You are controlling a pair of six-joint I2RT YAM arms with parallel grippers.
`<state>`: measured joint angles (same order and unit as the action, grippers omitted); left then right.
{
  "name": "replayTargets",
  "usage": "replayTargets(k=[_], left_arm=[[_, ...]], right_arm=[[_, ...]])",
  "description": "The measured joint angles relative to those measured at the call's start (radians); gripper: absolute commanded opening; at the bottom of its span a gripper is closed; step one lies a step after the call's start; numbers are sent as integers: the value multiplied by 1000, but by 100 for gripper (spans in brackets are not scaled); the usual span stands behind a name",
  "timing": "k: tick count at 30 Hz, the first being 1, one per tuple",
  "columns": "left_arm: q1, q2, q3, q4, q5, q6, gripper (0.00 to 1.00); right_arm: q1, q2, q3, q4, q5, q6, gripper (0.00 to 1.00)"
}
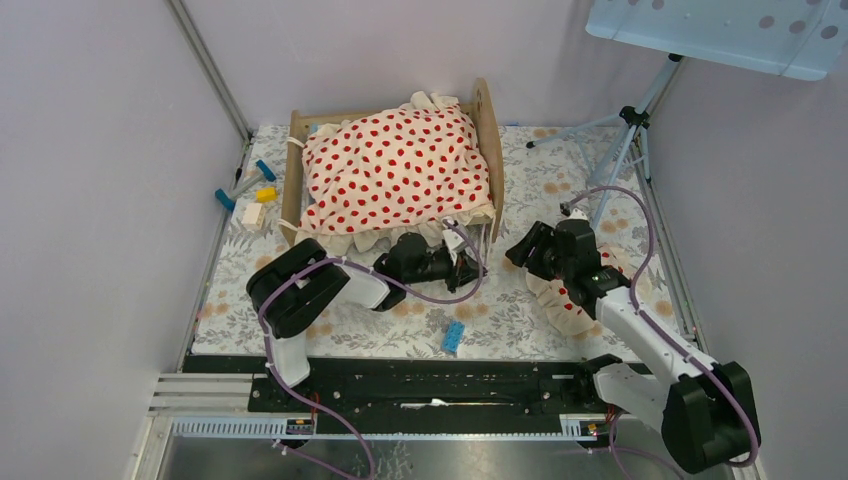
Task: Set up the pet bed
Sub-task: Tie the ropes to the bed frame.
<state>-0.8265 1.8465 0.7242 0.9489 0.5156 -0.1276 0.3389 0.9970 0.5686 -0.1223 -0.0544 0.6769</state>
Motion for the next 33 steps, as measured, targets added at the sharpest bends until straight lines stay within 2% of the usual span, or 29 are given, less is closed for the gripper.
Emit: replayTargets(k=[6,13,20,33], left_arm=[[16,1,0,55,-36,-73,0],[21,13,3,46,-85,-131,0],[25,29,9,29,-101,-160,0],[26,31,9,28,-99,-173,0]], right_arm=[[-41,103,-53,205,-121,17,57],[-44,197,-66,360,-174,20,57],[-45,315,-66,450,-172,46,52],[-45,544,-54,616,-214,104,52]])
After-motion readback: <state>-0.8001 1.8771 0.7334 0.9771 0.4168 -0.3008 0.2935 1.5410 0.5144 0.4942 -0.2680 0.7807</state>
